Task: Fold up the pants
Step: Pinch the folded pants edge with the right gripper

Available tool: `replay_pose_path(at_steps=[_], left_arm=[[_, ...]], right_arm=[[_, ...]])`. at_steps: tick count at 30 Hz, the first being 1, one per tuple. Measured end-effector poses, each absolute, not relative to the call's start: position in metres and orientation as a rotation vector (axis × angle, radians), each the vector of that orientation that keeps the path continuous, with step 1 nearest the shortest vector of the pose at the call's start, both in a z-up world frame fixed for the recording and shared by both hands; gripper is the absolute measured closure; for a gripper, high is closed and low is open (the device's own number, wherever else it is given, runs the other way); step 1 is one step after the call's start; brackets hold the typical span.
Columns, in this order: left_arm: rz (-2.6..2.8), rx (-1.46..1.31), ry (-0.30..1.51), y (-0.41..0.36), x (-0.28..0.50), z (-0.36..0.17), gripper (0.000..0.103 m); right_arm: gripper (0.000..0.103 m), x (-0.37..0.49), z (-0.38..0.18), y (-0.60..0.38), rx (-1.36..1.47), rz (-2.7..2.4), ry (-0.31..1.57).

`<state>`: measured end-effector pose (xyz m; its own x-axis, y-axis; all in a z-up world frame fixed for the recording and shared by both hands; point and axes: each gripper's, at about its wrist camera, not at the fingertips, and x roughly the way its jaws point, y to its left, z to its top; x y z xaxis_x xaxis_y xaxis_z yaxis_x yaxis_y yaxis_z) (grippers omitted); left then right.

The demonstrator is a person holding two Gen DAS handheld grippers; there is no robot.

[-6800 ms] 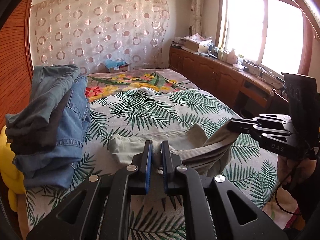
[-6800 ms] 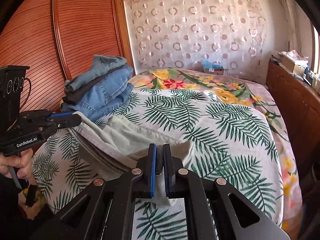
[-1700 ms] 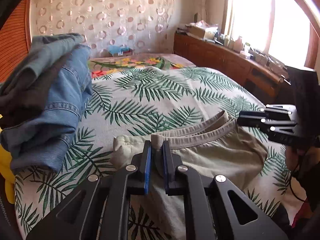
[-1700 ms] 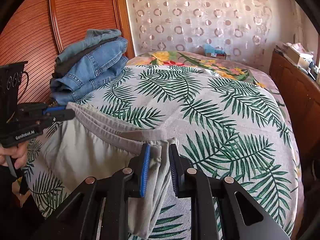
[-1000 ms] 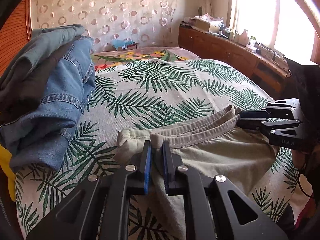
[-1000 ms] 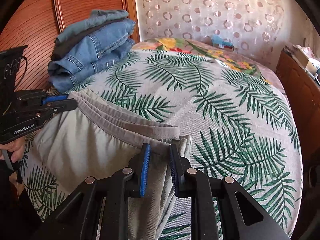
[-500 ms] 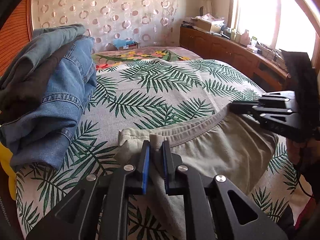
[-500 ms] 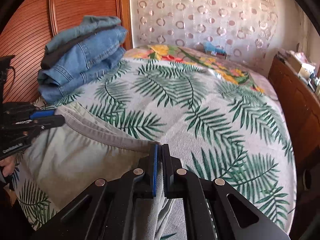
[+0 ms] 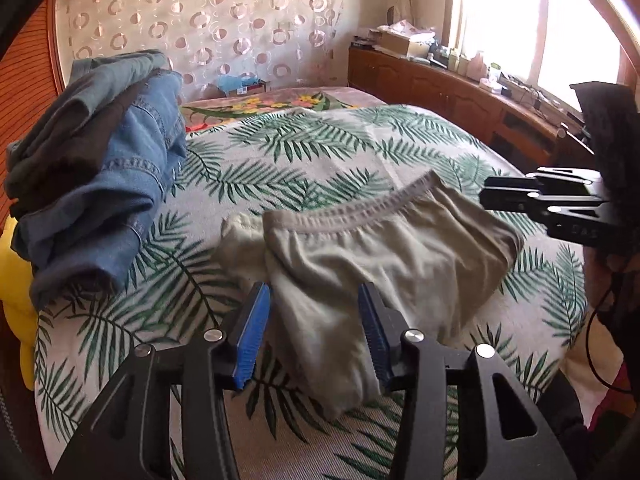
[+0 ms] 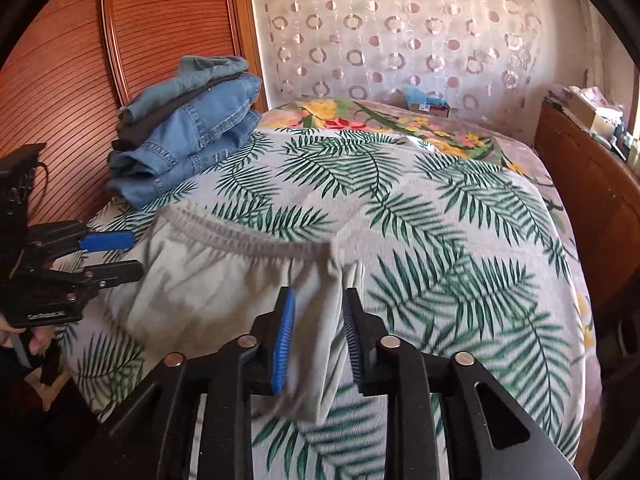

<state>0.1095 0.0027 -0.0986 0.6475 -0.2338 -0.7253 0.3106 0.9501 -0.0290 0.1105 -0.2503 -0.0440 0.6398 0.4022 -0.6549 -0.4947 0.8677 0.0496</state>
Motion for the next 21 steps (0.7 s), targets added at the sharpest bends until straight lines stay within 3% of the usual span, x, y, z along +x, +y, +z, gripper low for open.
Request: replay_pose_path(at_steps=[9,21], left_arm=[[-0.298,0.078,0.84,0.006,0.102,-0.114,0.056],[-0.311,0.072,0.826,0.007,0.104,-0.122,0.056]], right_arm=[[0.074,0.064,-0.049,-0.275,-0.123,0.509,0.743],[0.074,0.07,-0.068,-0.267,-0.201,0.507,0.777]])
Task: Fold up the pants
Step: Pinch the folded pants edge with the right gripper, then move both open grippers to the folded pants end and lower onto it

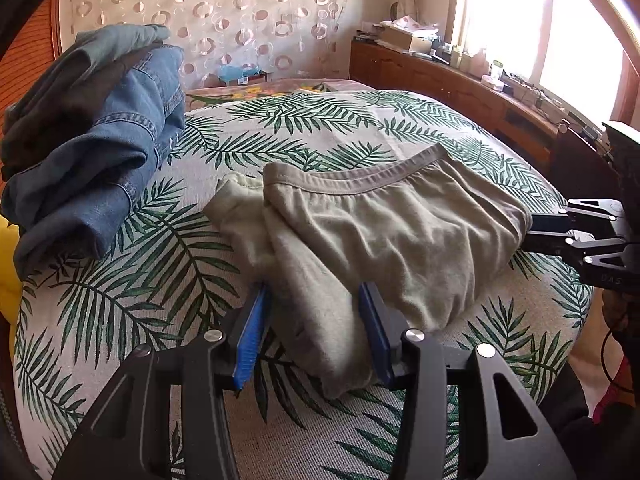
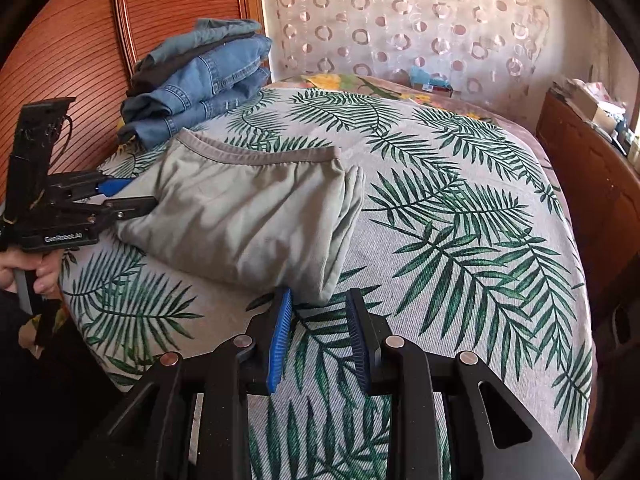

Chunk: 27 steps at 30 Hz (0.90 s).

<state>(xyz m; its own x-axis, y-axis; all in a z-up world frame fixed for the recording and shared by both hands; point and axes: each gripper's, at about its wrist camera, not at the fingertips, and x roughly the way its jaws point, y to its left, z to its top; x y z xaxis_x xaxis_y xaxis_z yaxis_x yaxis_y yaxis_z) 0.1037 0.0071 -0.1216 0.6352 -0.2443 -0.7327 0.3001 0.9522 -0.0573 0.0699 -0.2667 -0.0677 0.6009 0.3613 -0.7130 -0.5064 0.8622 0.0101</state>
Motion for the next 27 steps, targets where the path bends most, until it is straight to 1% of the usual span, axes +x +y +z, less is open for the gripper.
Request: replay_pose_path(at_steps=[1,2,3,6,10,18,27], left_arm=[[-0.312,0.073,0.826,0.007,0.103,-0.121,0.056],[-0.313,0.072,0.827,0.007,0.103,-0.121,0.056],[-0.312,0.072,0.826,0.007,0.103,-0.121,0.056],[-0.312,0.073,0.826,0.007,0.103,-0.121,0.056],[-0.313,0.07,0.827,0.007,0.103,-0.121,0.056],[-0.317,0.051,0.831,0.01,0.104,-0.121,0.056],[-0.286,0.051,0.825,0.012,0.104,-0.112,0.056]], right_arm=[[0.076,0.072,-0.068,-0.266,-0.198,0.512,0.776],[0.086,0.072,-0.068,-0.266,-0.193,0.523,0.771],[0.09,0.071,-0.067,-0.266,-0.186,0.543,0.764],[0.098,0.07,-0.067,-0.267,-0.179,0.561,0.748],[0.1,0.068,-0.065,-0.271,-0.209,0.524,0.734],[0.1,0.069,-0.067,-0.276,-0.183,0.518,0.759],[0.1,0.062,-0.044,-0.287,-0.151,0.502,0.717]])
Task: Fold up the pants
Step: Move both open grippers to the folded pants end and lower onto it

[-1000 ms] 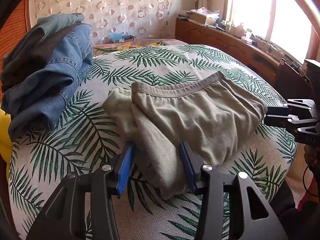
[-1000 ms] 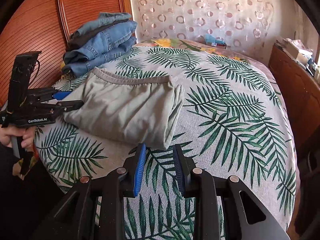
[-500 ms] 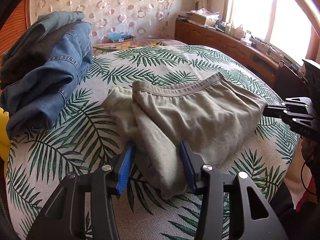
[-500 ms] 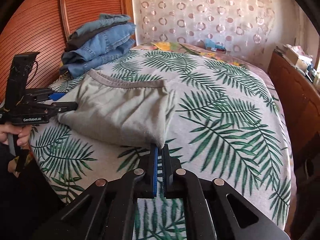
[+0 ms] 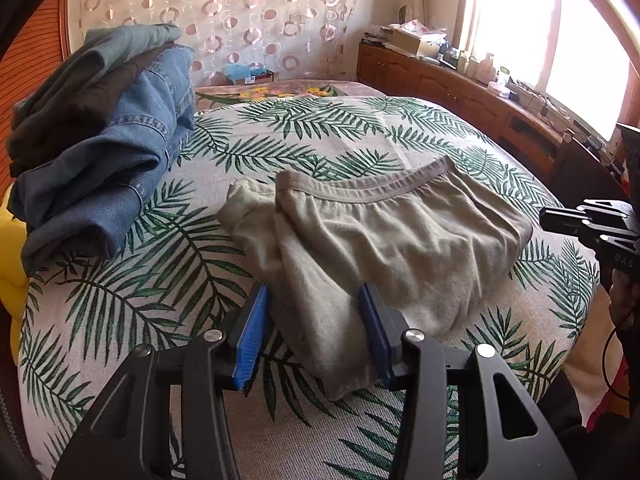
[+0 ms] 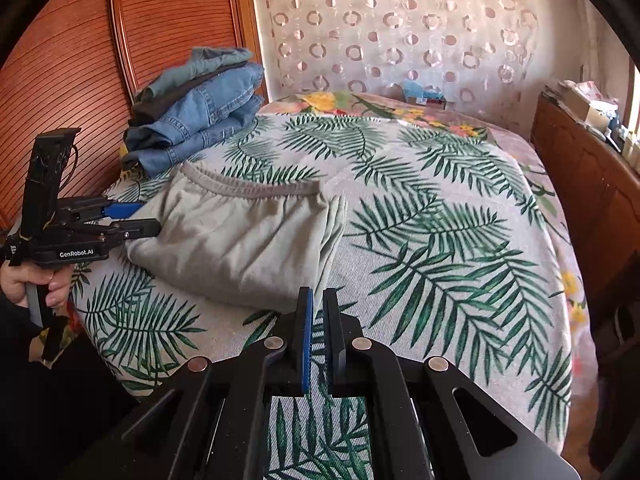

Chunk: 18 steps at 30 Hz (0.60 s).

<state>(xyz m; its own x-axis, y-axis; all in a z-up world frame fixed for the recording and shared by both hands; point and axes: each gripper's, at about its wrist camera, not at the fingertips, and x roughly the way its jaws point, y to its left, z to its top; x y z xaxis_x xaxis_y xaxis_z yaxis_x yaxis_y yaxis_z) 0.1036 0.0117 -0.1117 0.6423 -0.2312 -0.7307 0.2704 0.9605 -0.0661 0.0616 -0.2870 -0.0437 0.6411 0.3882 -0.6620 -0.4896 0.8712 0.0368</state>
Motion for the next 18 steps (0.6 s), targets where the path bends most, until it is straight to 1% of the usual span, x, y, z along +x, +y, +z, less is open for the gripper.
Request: replay_pose_path(at_steps=[2,3,5,7,8,9,11,12,14,18], left_arm=[[-0.283,0.055,0.818,0.013,0.104,-0.109,0.055],[-0.278,0.057,0.818,0.013,0.105,-0.108,0.055],[-0.268,0.058,0.825,0.015,0.109,-0.108,0.055],[-0.256,0.055,0.828,0.018,0.113,-0.108,0.051],[-0.25,0.054,0.827,0.019,0.115,-0.107,0.047],[-0.245,0.054,0.824,0.02,0.117,-0.106,0.045],[-0.236,0.054,0.82,0.021,0.122,-0.105,0.038],[-0.233,0.057,0.819,0.021,0.124,-0.105,0.032],[-0.233,0.053,0.815,0.023,0.128,-0.104,0.027],[-0.222,0.053,0.827,0.024,0.137,-0.106,0.024]], right_arm=[[0.099,0.061,-0.038,-0.286,-0.152,0.497,0.7],[0.096,0.062,-0.037,-0.285,-0.15,0.495,0.693],[0.093,0.067,-0.035,-0.28,-0.148,0.49,0.685],[0.082,0.073,-0.036,-0.273,-0.143,0.499,0.682],[0.071,0.078,-0.037,-0.27,-0.138,0.501,0.684],[0.063,0.083,-0.039,-0.267,-0.129,0.501,0.688],[0.061,0.095,-0.043,-0.263,-0.113,0.506,0.703],[0.06,0.101,-0.045,-0.26,-0.111,0.503,0.71],[0.059,0.113,-0.049,-0.255,-0.116,0.49,0.728],[0.059,0.133,-0.056,-0.249,-0.115,0.481,0.765]])
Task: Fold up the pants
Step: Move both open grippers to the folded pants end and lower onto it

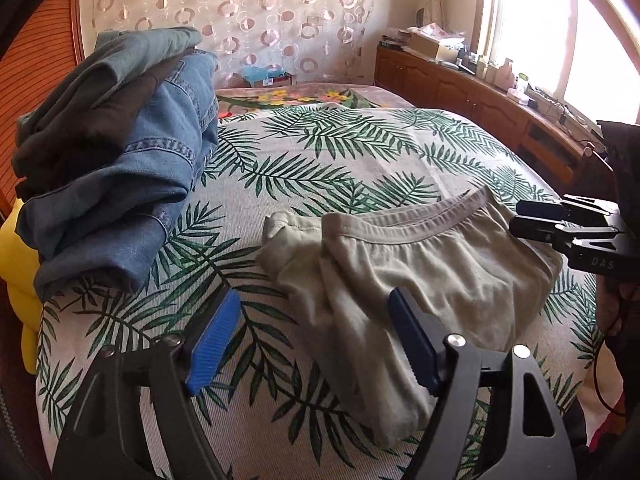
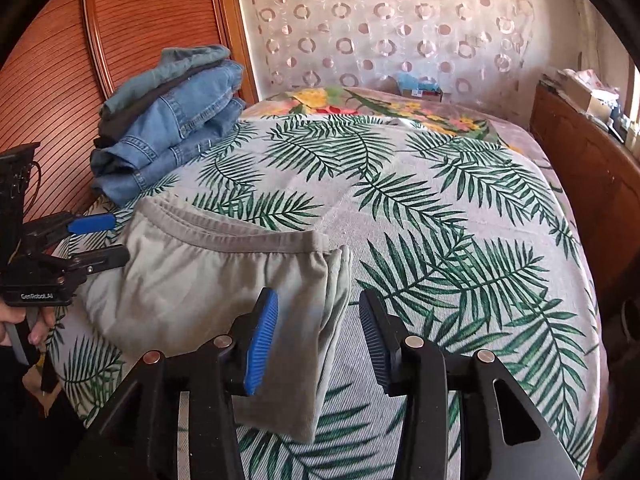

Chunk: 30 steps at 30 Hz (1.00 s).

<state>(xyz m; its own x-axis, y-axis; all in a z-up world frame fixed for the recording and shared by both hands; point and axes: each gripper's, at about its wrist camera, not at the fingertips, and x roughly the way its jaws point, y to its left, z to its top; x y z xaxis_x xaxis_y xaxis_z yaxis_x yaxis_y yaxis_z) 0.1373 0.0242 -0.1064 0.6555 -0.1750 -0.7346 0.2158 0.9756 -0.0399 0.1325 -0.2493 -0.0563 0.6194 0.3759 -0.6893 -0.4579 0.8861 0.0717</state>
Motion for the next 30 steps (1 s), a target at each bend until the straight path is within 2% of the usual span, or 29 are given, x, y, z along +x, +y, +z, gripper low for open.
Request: replay_pose_path(at_steps=[10,18,30], left_arm=[[-0.226,0.031,0.894,0.023,0.151,-0.124,0.024],[-0.227,0.038,0.895,0.023,0.15,-0.126,0.021],[-0.228,0.037,0.895,0.022,0.15,-0.126,0.021]], right_arm=[[0.058,0.158,-0.068,-0.238,-0.11,0.475,0.825],[0.046,0.154,-0.071,-0.23,-0.159,0.481,0.82],[0.045,0.164,-0.071,-0.219,-0.177,0.457,0.843]])
